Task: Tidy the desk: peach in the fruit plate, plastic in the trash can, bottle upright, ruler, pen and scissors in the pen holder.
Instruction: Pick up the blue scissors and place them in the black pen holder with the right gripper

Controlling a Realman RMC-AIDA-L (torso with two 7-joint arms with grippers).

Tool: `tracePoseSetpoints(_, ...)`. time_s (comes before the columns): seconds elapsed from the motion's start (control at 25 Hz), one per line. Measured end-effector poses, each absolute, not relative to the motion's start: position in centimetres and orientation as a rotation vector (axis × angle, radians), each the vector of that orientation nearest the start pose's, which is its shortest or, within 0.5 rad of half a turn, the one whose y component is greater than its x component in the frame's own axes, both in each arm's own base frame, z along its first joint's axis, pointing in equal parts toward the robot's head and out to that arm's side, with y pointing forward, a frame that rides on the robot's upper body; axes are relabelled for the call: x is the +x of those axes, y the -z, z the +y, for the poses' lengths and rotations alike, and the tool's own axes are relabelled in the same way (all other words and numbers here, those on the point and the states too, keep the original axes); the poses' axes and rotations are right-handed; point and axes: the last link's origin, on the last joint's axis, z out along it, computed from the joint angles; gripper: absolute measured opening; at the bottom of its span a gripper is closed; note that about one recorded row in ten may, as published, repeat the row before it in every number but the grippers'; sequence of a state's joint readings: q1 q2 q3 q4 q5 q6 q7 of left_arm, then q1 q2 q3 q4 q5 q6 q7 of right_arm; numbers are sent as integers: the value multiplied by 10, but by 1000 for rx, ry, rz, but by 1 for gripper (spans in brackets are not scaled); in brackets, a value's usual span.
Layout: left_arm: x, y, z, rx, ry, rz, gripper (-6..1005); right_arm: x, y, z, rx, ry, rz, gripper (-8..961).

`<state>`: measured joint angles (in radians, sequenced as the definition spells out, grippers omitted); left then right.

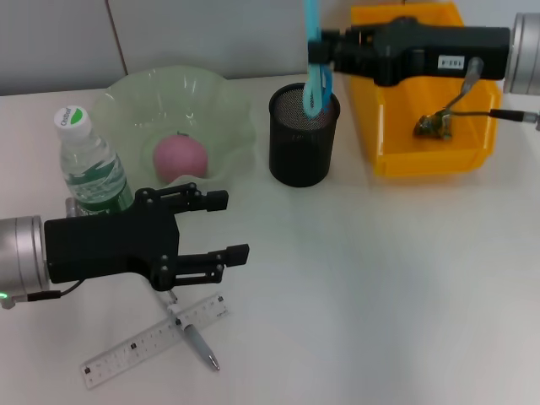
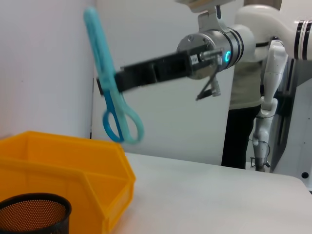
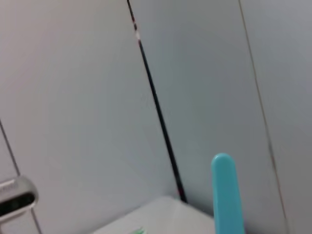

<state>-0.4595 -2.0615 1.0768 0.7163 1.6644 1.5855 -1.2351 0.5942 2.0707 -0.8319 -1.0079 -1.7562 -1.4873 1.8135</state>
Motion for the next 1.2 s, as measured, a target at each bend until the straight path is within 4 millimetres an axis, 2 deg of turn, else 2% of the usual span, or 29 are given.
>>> tracePoseSetpoints(0.12, -226, 17, 312, -2857, 851, -256, 769, 168, -66, 387, -2569, -893, 553, 253)
tracePoseSetpoints(0.28, -226, 16, 312, -2849, 854, -263, 768, 168, -73, 394, -2518, -807, 393, 256)
tracePoseSetpoints(0.4, -226, 16, 312, -2840, 862, -269, 768, 169, -78, 400, -2459, -703, 197, 257)
tracePoseSetpoints(0.44, -226, 16, 312, -2840, 862, -269, 768, 169, -78, 400, -2459, -703, 197, 258)
tracePoseSetpoints(0.56, -227, 15, 313, -2828, 867, -273, 768, 171, -81, 403, -2411, -620, 26, 260)
tracePoseSetpoints(0.88, -226, 13, 315, -2803, 884, -267, 769, 175, -81, 402, -2327, -449, -347, 264)
tracePoseSetpoints(1.2, -228, 15, 314, -2797, 888, -254, 769, 180, -81, 403, -2250, -362, -492, 269)
